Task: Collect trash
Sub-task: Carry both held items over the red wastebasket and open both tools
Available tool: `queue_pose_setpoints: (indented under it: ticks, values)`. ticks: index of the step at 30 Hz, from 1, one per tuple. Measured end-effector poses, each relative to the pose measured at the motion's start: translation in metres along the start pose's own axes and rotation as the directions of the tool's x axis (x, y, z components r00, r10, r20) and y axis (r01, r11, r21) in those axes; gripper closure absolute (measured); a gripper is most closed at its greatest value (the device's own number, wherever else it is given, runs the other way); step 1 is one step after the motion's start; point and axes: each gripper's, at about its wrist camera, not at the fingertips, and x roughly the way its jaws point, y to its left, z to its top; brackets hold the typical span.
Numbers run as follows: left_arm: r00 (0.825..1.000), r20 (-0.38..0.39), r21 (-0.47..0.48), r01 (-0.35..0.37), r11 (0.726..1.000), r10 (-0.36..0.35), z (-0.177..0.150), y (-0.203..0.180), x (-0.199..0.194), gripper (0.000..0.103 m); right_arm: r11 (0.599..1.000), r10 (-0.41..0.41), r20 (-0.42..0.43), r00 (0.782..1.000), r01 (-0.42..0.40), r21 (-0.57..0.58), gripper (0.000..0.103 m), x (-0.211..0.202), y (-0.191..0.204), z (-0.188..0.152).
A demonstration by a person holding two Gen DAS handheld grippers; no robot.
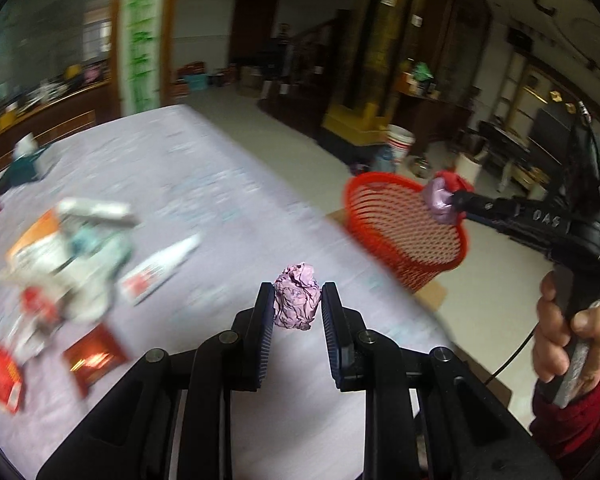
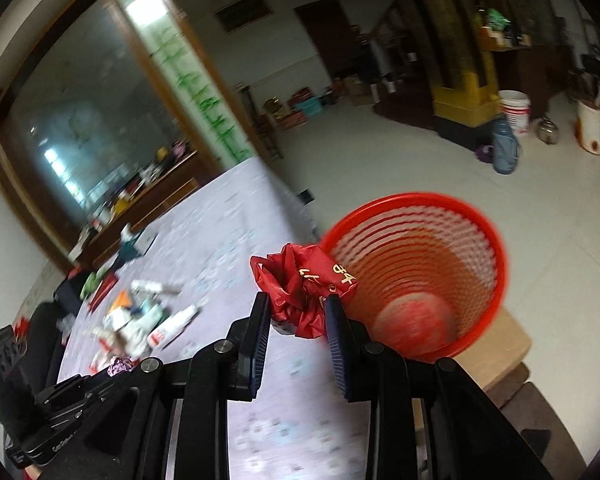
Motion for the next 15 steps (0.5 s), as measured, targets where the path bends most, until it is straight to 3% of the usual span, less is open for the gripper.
queue_pose_setpoints:
  ticks: [5, 12, 14, 15]
  values:
    - [0.996, -0.022, 0.018, 0.084, 0.996, -0.083, 0.044, -0.043, 0.047, 0.08, 0.997, -0.027, 0.023, 0.999, 0.025, 0.068, 0.073, -0.004, -0.037, 0.023]
    - [0.988, -0.083, 0.036, 0.13, 0.991, -0.127, 0.076, -0.083, 0.12, 0.08, 0.99, -0.049, 0.025, 0.998, 0.045, 0.133, 0.072, 0.001, -0.077, 0.04]
    - [0.988, -0.09, 0.026, 0.129, 0.991, -0.126, 0.079, -0.086, 0.135, 0.07, 0.988, -0.059, 0.019, 0.998, 0.055, 0.142, 0.065, 0.008, -0.084, 0.045]
    - [0.988, -0.1, 0.017, 0.122, 0.992, -0.12, 0.079, -0.086, 0.142, 0.056, 0.988, -0.068, 0.014, 0.998, 0.065, 0.142, 0.062, 0.011, -0.086, 0.046]
